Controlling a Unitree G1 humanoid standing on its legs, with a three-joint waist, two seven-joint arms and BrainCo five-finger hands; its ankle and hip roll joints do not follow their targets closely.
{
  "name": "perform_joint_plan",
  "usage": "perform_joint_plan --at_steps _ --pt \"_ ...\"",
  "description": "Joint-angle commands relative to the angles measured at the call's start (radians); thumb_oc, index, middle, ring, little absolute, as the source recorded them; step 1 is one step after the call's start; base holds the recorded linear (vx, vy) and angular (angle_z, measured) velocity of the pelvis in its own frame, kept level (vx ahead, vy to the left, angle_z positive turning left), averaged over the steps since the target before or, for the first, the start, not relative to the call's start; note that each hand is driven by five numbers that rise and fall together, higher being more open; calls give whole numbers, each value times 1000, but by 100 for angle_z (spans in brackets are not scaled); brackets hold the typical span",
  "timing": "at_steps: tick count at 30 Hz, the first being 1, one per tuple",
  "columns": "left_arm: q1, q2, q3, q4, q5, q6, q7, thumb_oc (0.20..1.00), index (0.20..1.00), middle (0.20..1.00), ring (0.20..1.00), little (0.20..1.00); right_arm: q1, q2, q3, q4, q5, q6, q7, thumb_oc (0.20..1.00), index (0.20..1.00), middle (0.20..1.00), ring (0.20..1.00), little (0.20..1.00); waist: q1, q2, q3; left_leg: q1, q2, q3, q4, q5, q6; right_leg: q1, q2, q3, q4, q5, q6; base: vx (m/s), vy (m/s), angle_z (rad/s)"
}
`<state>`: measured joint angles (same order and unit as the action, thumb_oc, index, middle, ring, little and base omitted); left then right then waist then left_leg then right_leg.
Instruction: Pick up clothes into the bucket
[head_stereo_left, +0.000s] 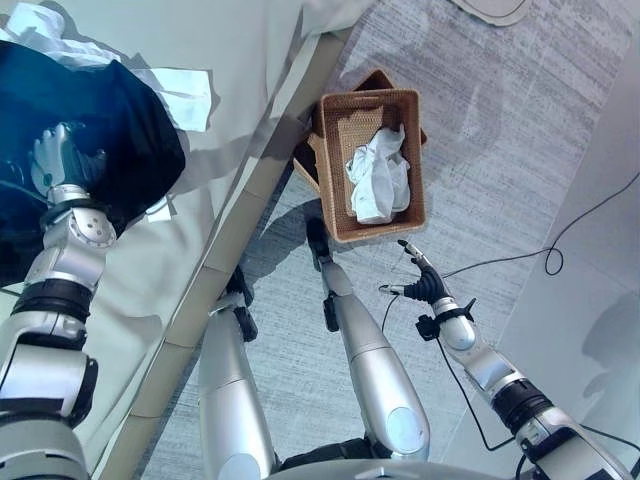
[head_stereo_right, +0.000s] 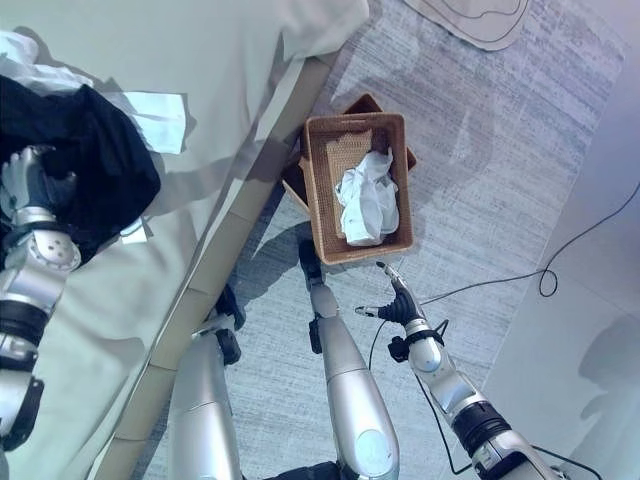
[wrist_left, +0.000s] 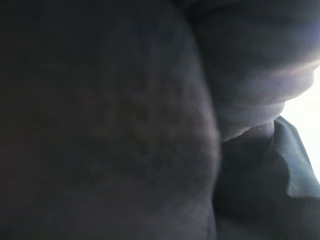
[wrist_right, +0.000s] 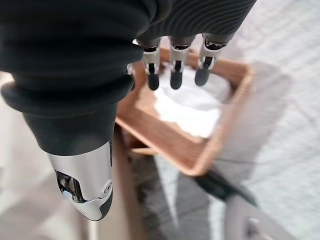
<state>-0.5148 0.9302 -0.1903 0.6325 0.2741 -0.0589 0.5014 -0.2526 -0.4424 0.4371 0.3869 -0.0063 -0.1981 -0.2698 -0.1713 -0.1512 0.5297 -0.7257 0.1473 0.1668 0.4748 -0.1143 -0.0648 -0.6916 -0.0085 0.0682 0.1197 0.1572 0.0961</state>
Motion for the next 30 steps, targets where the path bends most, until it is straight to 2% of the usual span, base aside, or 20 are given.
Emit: perform_joint_plan --at_steps 1,2,3,5,6,7,8,9,10,11,12,13,14,15,16,17,20,21,28,30 --pt "145 10 108 -52 47 -5 -1 200 200 200 200 200 2 -23 -41 -103 6 -43 -2 1000 1000 1000 1000 1000 65 -2 -10 102 -91 10 -8 -39 63 96 -68 -49 2 -2 68 -88 -72 10" --pt "148 10 112 -54 47 -4 -2 200 200 200 200 200 2 -24 -40 -103 6 -43 -2 1000 1000 1000 1000 1000 62 -3 -10 105 -93 10 -13 -36 64 97 -70 -50 1 -1 68 17 -39 10" --pt "203 -9 159 -111 36 -16 3 200 200 200 200 200 7 -28 -64 -123 8 -41 5 1000 1000 1000 1000 1000 84 21 -10 151 -106 -3 -45 -25 62 138 -77 -60 1 -11 63 30 -34 10" --pt "237 -26 187 -134 21 -24 0 200 200 200 200 200 15 -33 -73 -138 10 -39 11 1000 1000 1000 1000 1000 90 32 -10 179 -114 -9 -65 -19 61 161 -82 -65 -1 -15 60 29 -32 13" --pt "236 -62 207 -102 -39 -48 6 200 200 200 200 200 19 -40 -89 -159 16 -39 19 1000 1000 1000 1000 1000 100 44 -10 219 -122 -18 -94 -6 58 197 -90 -75 0 -23 55 11 -24 17" --pt "239 -63 209 -104 -39 -47 6 200 200 200 200 200 21 -41 -88 -160 16 -38 19 1000 1000 1000 1000 1000 98 45 -10 222 -123 -19 -96 -5 58 199 -90 -76 -1 -23 55 23 -41 21" --pt "276 -84 248 -174 -94 -68 -9 200 200 200 200 200 28 -46 -101 -176 17 -39 26 1000 1000 1000 1000 1000 106 56 -10 245 -128 -28 -111 2 57 223 -93 -84 -1 -26 53 31 -48 19" --pt "347 -148 325 -301 -293 -149 -30 200 200 200 200 200 46 -45 -132 -201 37 -33 42 1000 1000 1000 1000 1000 123 76 -10 289 -138 -44 -142 17 54 264 -97 -98 -5 -33 48 31 -48 20" --pt "352 -149 329 -304 -294 -148 -31 200 200 200 200 200 47 -45 -130 -202 37 -32 43 1000 1000 1000 1000 1000 121 75 -10 292 -138 -45 -145 18 54 268 -98 -99 -6 -33 48 25 -54 25" --pt "370 -220 347 -387 -560 -255 -111 200 200 200 200 200 56 -44 -149 -218 58 -20 61 1000 1000 1000 1000 1000 130 90 -20 326 -146 -57 -177 34 50 300 -104 -113 -10 -41 43 10 -23 25" --pt "372 -220 348 -388 -562 -255 -113 200 200 200 200 200 57 -45 -149 -219 59 -20 61 1000 1000 1000 1000 1000 129 90 -19 329 -146 -58 -178 35 50 302 -104 -114 -11 -41 43 22 -39 36" --pt "364 -295 332 -447 -807 -307 -236 200 200 200 200 200 67 -53 -170 -257 84 -19 89 1000 1000 1000 1000 1000 133 99 -36 359 -153 -70 -203 47 47 326 -105 -126 -11 -51 37 14 -17 29" --pt "365 -295 333 -447 -809 -307 -238 200 200 200 200 200 69 -54 -171 -258 84 -19 89 1000 1000 1000 1000 1000 132 99 -35 360 -154 -70 -204 47 47 328 -105 -127 -11 -51 37 37 -37 34" --pt "371 -358 309 -528 -976 -306 -333 200 200 200 200 200 83 -53 -188 -281 105 -19 116 1000 1000 1000 1000 1000 134 109 -55 390 -157 -86 -232 59 45 353 -107 -139 -10 -62 33 23 -21 29" --pt "371 -358 309 -528 -977 -306 -334 200 200 200 200 200 84 -54 -188 -282 105 -18 116 1000 1000 1000 1000 1000 134 109 -55 392 -157 -87 -233 59 45 354 -107 -139 -10 -62 33 44 -41 37" --pt "369 -407 290 -573 -1083 -294 -396 200 200 200 200 200 91 -48 -202 -309 114 -19 134 1000 1000 1000 1000 1000 133 114 -77 417 -160 -98 -261 69 44 376 -107 -151 -11 -70 29 33 -38 31" --pt "379 -437 272 -626 -1160 -281 -450 200 200 200 200 200 102 -40 -209 -335 126 -21 159 1000 1000 1000 1000 1000 131 116 -102 440 -160 -109 -289 84 43 393 -107 -159 -15 -75 26 34 -33 20" --pt "379 -463 248 -692 -1221 -272 -494 200 200 200 200 200 107 -32 -221 -376 143 -31 174 1000 1000 1000 1000 1000 130 120 -121 469 -157 -117 -311 88 41 413 -104 -166 -13 -86 23 39 -34 11" --pt "372 -470 173 -786 -1339 -231 -600 200 200 200 200 200 65 -21 -207 -494 196 -56 240 1000 1000 1000 1000 1000 127 127 -197 538 -156 -121 -382 113 37 466 -97 -183 -39 -98 16 48 -25 7" --pt "371 -441 128 -825 -1374 -201 -649 200 200 200 200 200 21 -44 -172 -544 206 -54 289 1000 1000 1000 1000 1000 130 126 -237 573 -152 -120 -413 120 33 497 -89 -185 -58 -103 14 93 -33 3"
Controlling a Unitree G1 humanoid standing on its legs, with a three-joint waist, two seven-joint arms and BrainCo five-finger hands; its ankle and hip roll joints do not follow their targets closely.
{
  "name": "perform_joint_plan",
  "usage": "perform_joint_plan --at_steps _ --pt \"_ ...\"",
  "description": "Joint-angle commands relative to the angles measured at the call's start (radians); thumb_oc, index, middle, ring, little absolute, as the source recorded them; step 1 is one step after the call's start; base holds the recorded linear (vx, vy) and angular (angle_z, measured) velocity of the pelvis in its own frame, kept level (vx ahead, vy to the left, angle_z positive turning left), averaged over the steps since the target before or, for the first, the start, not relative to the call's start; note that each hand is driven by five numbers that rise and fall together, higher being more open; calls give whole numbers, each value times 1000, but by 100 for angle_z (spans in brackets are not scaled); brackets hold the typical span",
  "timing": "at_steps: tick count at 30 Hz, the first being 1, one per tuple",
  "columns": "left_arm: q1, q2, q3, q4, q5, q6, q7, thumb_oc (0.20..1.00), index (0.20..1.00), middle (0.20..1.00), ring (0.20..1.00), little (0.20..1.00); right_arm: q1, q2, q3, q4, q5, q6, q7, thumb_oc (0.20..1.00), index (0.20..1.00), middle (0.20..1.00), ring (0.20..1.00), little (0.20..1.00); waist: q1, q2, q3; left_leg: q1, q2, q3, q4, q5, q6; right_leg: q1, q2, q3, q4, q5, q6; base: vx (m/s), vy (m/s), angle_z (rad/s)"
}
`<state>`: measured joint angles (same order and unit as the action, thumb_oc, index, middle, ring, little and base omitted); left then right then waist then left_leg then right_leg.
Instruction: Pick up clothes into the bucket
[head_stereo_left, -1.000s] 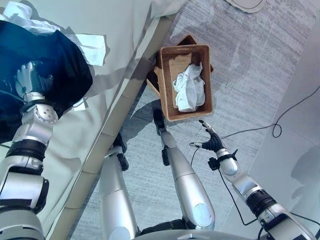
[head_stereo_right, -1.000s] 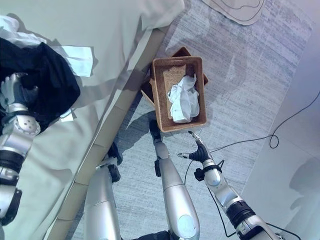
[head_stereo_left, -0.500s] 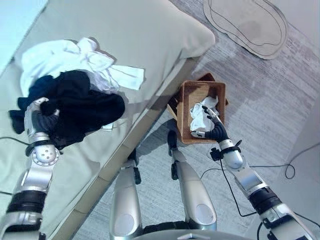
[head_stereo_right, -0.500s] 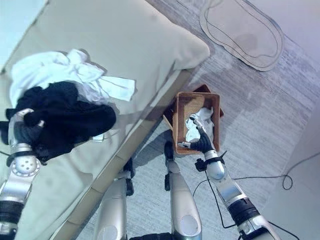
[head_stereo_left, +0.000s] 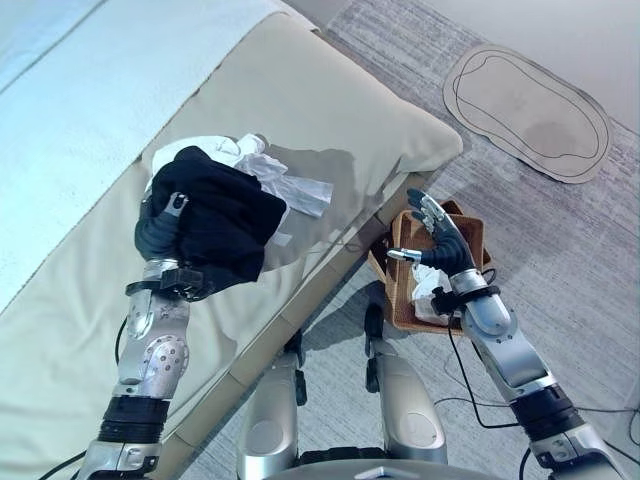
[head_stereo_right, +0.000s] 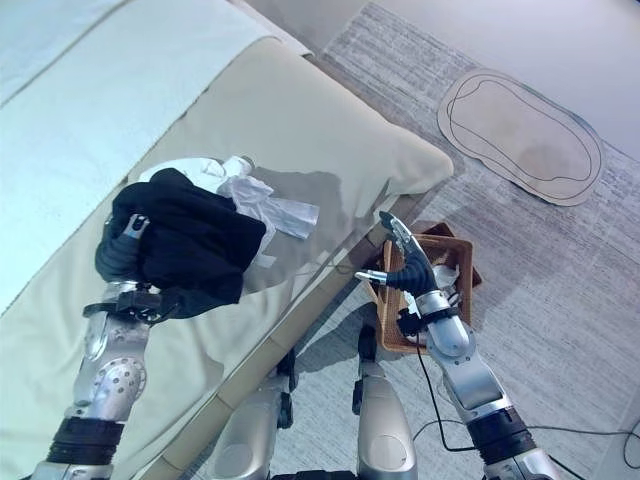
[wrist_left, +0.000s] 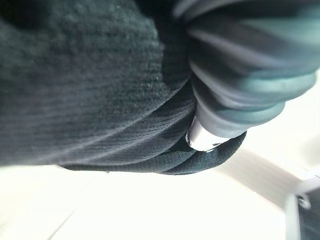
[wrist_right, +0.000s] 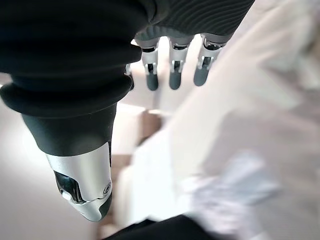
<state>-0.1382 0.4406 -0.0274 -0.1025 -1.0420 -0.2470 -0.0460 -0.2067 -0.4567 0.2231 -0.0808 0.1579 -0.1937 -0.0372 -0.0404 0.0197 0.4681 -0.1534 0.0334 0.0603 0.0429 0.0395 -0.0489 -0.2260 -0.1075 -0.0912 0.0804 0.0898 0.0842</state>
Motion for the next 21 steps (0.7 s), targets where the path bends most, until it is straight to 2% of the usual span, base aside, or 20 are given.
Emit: perform_joint_plan --at_steps 1,2,6,10,18,21 --pt "-5 49 -35 -90 -58 -13 -102 200 200 200 200 200 -25 -29 42 -76 42 -58 57 1000 1000 1000 1000 1000 -1 -45 -175 3 -38 -14 17 -34 17 33 11 -25 -20 -35 25 97 -39 3" --pt "-12 74 -84 -104 -81 13 -136 200 200 200 200 200 -63 -38 80 -89 71 -50 87 1000 1000 1000 1000 1000 1 -45 -199 22 -38 -15 3 -29 15 53 14 -28 -30 -38 25 75 -32 4" --pt "-31 108 -146 -121 -97 34 -162 200 200 200 200 200 -112 -41 138 -74 149 -31 132 1000 1000 1000 1000 1000 4 -47 -230 55 -32 -13 -19 -24 9 89 17 -36 -47 -42 25 74 -28 2" --pt "-74 180 -256 -170 -115 75 -201 200 200 200 200 200 -213 -78 238 -84 247 -3 206 1000 1000 1000 1000 1000 8 -48 -276 105 -22 -13 -54 -17 -1 142 21 -48 -74 -49 24 85 -27 2" --pt "-113 213 -358 -154 -108 114 -222 200 200 200 200 200 -254 -97 341 -102 448 57 315 1000 1000 1000 1000 1000 11 -54 -320 167 -11 -5 -89 -15 -9 206 25 -59 -101 -55 27 75 -16 5" --pt "-130 228 -386 -155 -108 121 -226 200 200 200 200 200 -282 -137 392 -127 523 91 358 1000 1000 1000 1000 1000 10 -57 -329 186 -7 -4 -96 -16 -12 223 26 -60 -100 -60 27 52 -7 -1"
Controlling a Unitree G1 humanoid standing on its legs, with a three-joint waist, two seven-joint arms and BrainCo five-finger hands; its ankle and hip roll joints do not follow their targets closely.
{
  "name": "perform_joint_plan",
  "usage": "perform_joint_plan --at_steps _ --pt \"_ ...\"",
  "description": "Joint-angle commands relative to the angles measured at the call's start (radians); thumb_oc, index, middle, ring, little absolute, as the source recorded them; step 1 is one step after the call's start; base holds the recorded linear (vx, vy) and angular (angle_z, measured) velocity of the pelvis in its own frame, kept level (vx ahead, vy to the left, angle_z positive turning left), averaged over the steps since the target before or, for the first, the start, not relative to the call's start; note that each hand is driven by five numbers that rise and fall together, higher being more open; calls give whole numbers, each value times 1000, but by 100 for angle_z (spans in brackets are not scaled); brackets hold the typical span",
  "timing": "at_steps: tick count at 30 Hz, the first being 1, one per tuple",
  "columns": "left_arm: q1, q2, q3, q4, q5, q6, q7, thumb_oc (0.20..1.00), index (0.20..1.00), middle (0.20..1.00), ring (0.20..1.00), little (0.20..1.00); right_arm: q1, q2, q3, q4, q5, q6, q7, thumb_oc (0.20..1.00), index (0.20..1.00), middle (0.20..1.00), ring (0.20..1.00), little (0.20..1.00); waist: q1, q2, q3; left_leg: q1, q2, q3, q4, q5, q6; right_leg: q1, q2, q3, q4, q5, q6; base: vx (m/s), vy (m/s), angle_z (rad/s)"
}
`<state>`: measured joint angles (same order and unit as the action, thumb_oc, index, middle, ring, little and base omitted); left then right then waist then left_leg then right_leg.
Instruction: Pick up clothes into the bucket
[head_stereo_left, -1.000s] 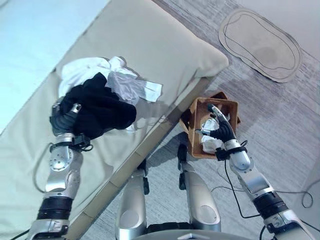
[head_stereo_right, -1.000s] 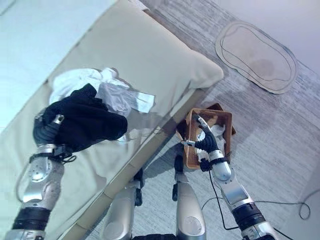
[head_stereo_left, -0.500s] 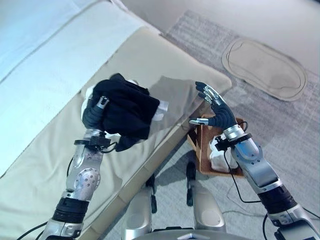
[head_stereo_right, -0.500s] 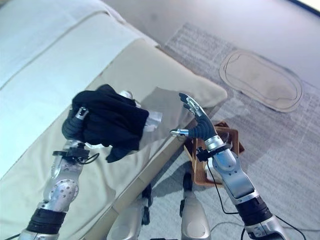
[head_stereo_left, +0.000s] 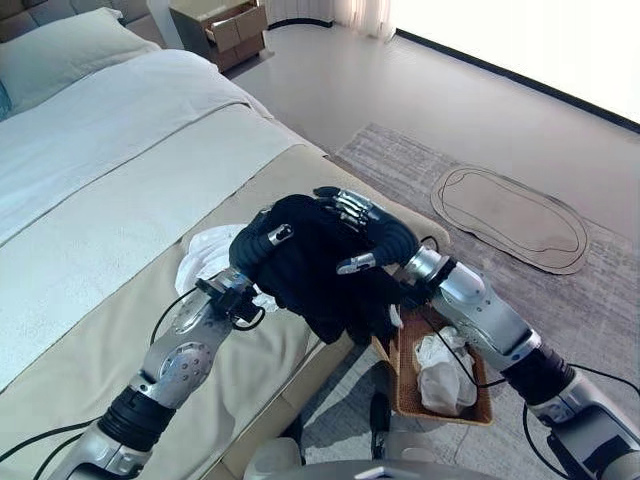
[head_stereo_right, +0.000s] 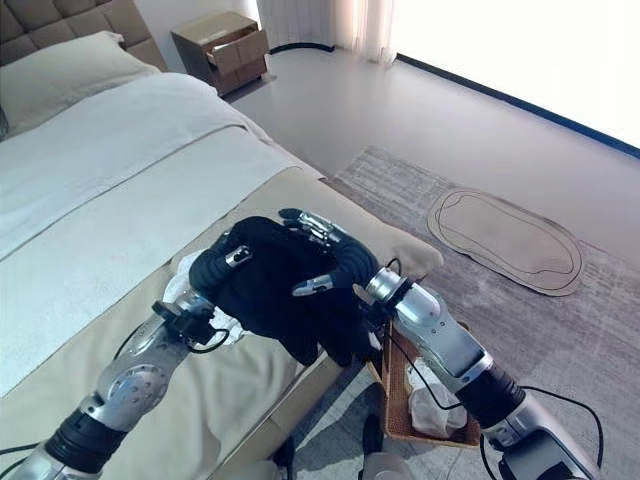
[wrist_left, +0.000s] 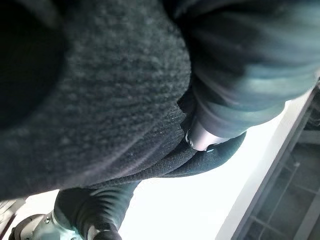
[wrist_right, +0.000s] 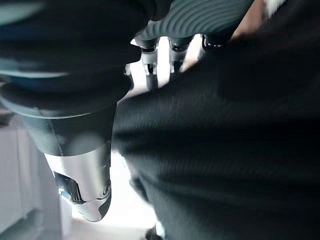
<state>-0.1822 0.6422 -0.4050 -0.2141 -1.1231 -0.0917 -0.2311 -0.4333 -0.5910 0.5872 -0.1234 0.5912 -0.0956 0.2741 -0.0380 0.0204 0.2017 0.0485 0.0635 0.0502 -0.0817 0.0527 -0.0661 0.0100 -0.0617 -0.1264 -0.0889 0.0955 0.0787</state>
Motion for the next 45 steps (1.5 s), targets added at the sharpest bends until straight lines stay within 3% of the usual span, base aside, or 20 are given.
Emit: perform_joint_plan --at_steps 1,4,5,6,8,17,25,26,27,28,36,45 --pt "-101 27 -30 -42 -28 -31 -41 200 200 200 200 200 -75 -26 61 -98 136 13 66 1000 1000 1000 1000 1000 6 -60 -70 -8 -36 5 24 -30 3 -3 -20 -26 68 -69 33 30 -6 -1" --pt "-115 26 -47 -36 -29 -29 -42 200 200 200 200 200 -104 -49 105 -110 201 34 99 1000 1000 1000 1000 1000 6 -62 -75 -1 -33 5 21 -30 1 4 -19 -27 66 -72 33 29 -7 0" --pt "-129 18 -62 -22 -23 -30 -40 200 200 200 200 200 -123 -58 148 -119 254 58 124 555 555 555 555 555 7 -65 -79 4 -31 3 20 -31 -1 12 -18 -30 66 -75 32 0 0 0" --pt "-129 18 -62 -22 -23 -30 -40 200 200 200 200 200 -123 -58 148 -119 255 58 124 536 536 536 536 536 7 -65 -79 5 -31 3 20 -31 -1 12 -18 -30 66 -75 31 0 0 0" --pt "-139 16 -64 -3 -5 -40 -35 200 200 200 200 200 -140 -78 179 -137 307 75 141 200 200 200 200 200 8 -67 -86 10 -29 0 16 -30 -4 21 -18 -35 62 -76 31 0 0 0" --pt "-95 -6 11 -1 11 -50 -50 200 200 200 200 200 -107 -167 159 -132 272 87 172 200 200 200 200 200 17 -80 -104 11 -23 -14 11 -26 -12 35 -14 -51 48 -78 31 6 -3 3" --pt "-56 -61 52 -23 18 -49 -62 200 200 200 200 200 10 -144 83 -85 203 95 178 200 200 200 200 200 21 -86 -113 8 -21 -32 12 -27 -13 48 -12 -62 41 -82 28 6 -11 5" --pt "-50 -67 58 -24 20 -49 -64 200 200 200 200 200 28 -136 66 -75 195 94 176 294 294 294 294 294 21 -87 -113 10 -21 -35 11 -28 -13 49 -12 -64 40 -82 28 7 -17 5" --pt "-44 -71 64 -28 23 -50 -64 200 200 200 200 200 46 -128 52 -68 184 90 171 683 683 683 683 683 22 -87 -113 10 -21 -36 12 -28 -12 49 -11 -65 39 -82 28 8 -12 5" --pt "-35 -77 72 -31 21 -49 -64 200 200 200 200 200 73 -119 26 -60 173 87 159 1000 1000 1000 1000 1000 20 -87 -115 10 -21 -37 12 -29 -12 50 -11 -66 39 -83 28 10 -8 5" --pt "38 -146 158 -34 47 -51 -47 200 200 200 200 200 260 31 -184 -28 51 35 69 1000 1000 1000 1000 1000 5 -79 -127 24 -18 -34 13 -37 -7 64 -7 -63 34 -88 26 4 0 0" --pt "77 -179 194 -25 54 -53 -39 200 200 200 200 200 315 76 -254 -26 67 25 49 1000 1000 1000 1000 1000 -1 -78 -132 38 -15 -27 14 -46 -3 73 -5 -52 31 -90 24 0 0 0"
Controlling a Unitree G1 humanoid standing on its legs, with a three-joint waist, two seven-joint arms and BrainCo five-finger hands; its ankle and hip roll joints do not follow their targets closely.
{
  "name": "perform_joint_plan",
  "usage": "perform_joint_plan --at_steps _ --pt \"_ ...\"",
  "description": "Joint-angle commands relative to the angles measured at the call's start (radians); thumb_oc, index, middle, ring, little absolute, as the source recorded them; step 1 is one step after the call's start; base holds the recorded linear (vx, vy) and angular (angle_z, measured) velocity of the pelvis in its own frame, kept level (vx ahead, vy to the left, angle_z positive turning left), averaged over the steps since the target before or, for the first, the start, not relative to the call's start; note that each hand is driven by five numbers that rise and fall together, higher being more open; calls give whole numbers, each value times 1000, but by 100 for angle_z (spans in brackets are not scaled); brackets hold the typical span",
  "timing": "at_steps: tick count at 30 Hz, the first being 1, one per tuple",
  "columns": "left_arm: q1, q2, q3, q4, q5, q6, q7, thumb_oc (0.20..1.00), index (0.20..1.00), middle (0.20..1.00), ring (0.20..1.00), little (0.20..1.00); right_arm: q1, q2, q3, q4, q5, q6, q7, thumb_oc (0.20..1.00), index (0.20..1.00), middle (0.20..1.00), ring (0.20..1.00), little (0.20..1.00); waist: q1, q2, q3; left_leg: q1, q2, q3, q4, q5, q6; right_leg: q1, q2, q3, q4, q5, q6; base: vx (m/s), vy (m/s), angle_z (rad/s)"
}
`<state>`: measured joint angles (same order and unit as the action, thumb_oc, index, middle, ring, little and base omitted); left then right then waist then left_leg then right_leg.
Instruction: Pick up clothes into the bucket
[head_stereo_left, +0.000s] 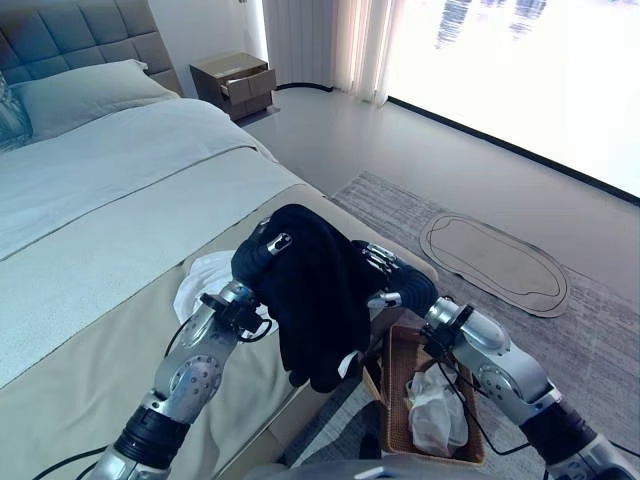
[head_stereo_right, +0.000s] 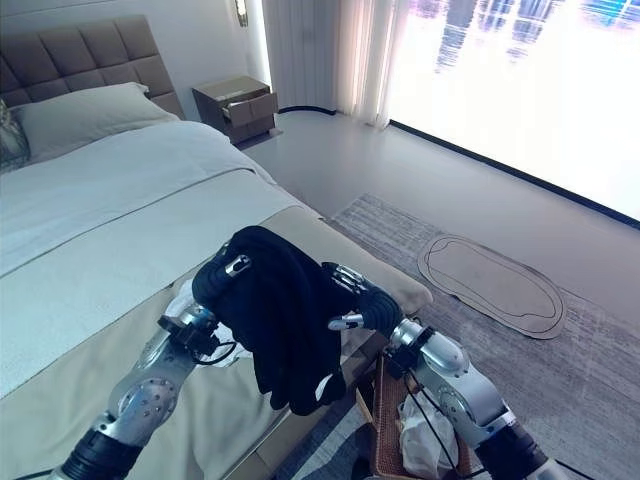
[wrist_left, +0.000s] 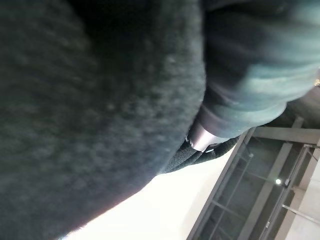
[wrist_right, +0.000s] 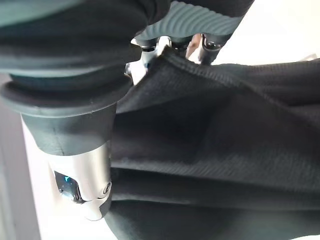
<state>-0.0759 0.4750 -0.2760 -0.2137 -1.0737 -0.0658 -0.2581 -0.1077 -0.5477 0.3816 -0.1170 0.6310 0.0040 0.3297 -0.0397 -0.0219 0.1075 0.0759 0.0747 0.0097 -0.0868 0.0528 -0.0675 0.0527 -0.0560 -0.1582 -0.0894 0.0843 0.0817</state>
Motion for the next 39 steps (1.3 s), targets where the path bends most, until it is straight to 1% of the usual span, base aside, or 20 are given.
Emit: perform_joint_plan --at_steps 1,4,10,12,14,15,17,20,23,24,25,27,28,31,32,33,34,35,36,39 --pt "-24 -16 70 -24 2 -79 -14 200 200 200 200 200 -5 29 -59 -31 23 -77 -9 1000 1000 1000 1000 1000 -1 -36 -38 13 -27 15 19 -48 -1 31 -10 -17 31 -79 22 0 0 0" --pt "-23 -13 70 -25 -1 -79 -17 200 200 200 200 200 4 29 -66 -20 27 -76 -10 1000 1000 1000 1000 1000 -2 -36 -38 13 -27 17 20 -48 -1 30 -9 -17 31 -79 21 0 0 0" --pt "-47 -6 43 -36 -5 -76 -23 200 200 200 200 200 -9 20 -26 -10 14 -60 7 1000 1000 1000 1000 1000 -5 -36 -32 11 -27 18 24 -51 -1 27 -10 -12 35 -79 21 0 0 0" --pt "-62 -2 21 -36 -5 -74 -26 200 200 200 200 200 -26 18 6 -3 17 -51 18 1000 1000 1000 1000 1000 -6 -35 -30 11 -28 16 26 -52 0 26 -10 -11 36 -80 21 0 0 0" --pt "-90 11 -11 -35 -6 -71 -29 200 200 200 200 200 -66 15 62 1 24 -32 43 1000 1000 1000 1000 1000 -6 -36 -25 9 -27 13 29 -51 0 25 -11 -10 37 -80 20 0 0 0" --pt "-90 11 -11 -35 -6 -71 -29 200 200 200 200 200 -66 15 62 1 24 -32 43 1000 1000 1000 1000 1000 -6 -36 -25 9 -27 13 29 -51 0 25 -11 -10 37 -80 20 0 0 0" --pt "-129 19 -54 -28 -12 -65 -32 200 200 200 200 200 -116 5 125 13 18 -17 58 1000 1000 1000 1000 1000 -5 -36 -20 5 -27 9 32 -51 -1 22 -10 -9 40 -81 19 0 0 0" --pt "-157 21 -79 -23 -13 -65 -30 200 200 200 200 200 -143 7 156 22 20 -12 61 1000 1000 1000 1000 1000 -5 -36 -15 2 -27 8 33 -50 -1 20 -10 -11 43 -82 19 0 0 0" --pt "-202 10 -125 -10 -15 -61 -25 200 200 200 200 200 -205 31 223 23 24 2 76 1000 1000 1000 1000 1000 -3 -36 -7 -5 -28 3 35 -49 -2 13 -9 -10 46 -82 18 0 0 0" --pt "-203 10 -125 -9 -15 -61 -25 200 200 200 200 200 -205 31 223 23 24 2 76 1000 1000 1000 1000 1000 -3 -37 -6 -5 -28 3 36 -49 -2 13 -9 -10 46 -82 18 0 0 0" --pt "-214 2 -134 -1 -10 -62 -20 200 200 200 200 200 -226 52 250 22 32 7 84 1000 1000 1000 1000 1000 -2 -37 -2 -9 -28 1 37 -48 -1 9 -9 -9 47 -81 17 0 0 0" --pt "-224 -6 -143 11 -9 -61 -16 200 200 200 200 200 -248 65 274 17 39 14 91 1000 1000 1000 1000 1000 -1 -38 1 -11 -28 1 38 -48 -1 7 -9 -8 47 -81 17 0 0 0" --pt "-234 -13 -149 24 -7 -62 -12 200 200 200 200 200 -267 83 293 13 59 22 95 1000 1000 1000 1000 1000 0 -39 4 -15 -26 -1 38 -47 -1 1 -8 -8 48 -80 17 0 0 0" --pt "-237 -18 -149 35 -3 -61 -10 200 200 200 200 200 -287 101 314 -3 90 29 103 1000 1000 1000 1000 1000 2 -40 8 -17 -25 0 39 -46 -1 -2 -8 -6 48 -80 16 0 0 0" --pt "-236 -24 -151 49 1 -64 -6 200 200 200 200 200 -292 120 327 -9 139 35 102 1000 1000 1000 1000 1000 2 -40 12 -19 -24 1 39 -46 -1 -5 -7 -6 49 -80 16 0 0 0" --pt "-237 -24 -150 53 3 -66 -6 200 200 200 200 200 -297 127 332 -12 158 35 104 884 884 884 884 884 3 -40 12 -20 -24 1 39 -46 -1 -7 -7 -5 50 -80 17 0 0 0" --pt "-237 -24 -150 53 3 -66 -6 200 200 200 200 200 -297 127 332 -12 158 35 104 580 580 580 580 580 3 -40 12 -20 -24 1 39 -46 -1 -8 -7 -5 50 -80 17 0 0 0" --pt "-235 -25 -148 58 6 -67 -4 200 200 200 200 200 -295 132 333 -15 175 35 101 354 354 354 354 354 3 -41 13 -20 -24 1 38 -45 -1 -8 -7 -5 50 -79 17 0 0 0" --pt "-227 -27 -141 68 10 -71 0 200 200 200 200 200 -288 140 332 -24 214 38 102 200 200 200 200 200 5 -41 14 -20 -25 3 37 -45 -2 -7 -6 -7 50 -80 18 0 0 0" --pt "-212 -27 -126 84 24 -74 7 200 200 200 200 200 -277 145 324 -36 258 41 101 200 200 200 200 200 5 -42 16 -20 -25 5 36 -45 -2 -7 -7 -9 53 -81 17 0 0 0"
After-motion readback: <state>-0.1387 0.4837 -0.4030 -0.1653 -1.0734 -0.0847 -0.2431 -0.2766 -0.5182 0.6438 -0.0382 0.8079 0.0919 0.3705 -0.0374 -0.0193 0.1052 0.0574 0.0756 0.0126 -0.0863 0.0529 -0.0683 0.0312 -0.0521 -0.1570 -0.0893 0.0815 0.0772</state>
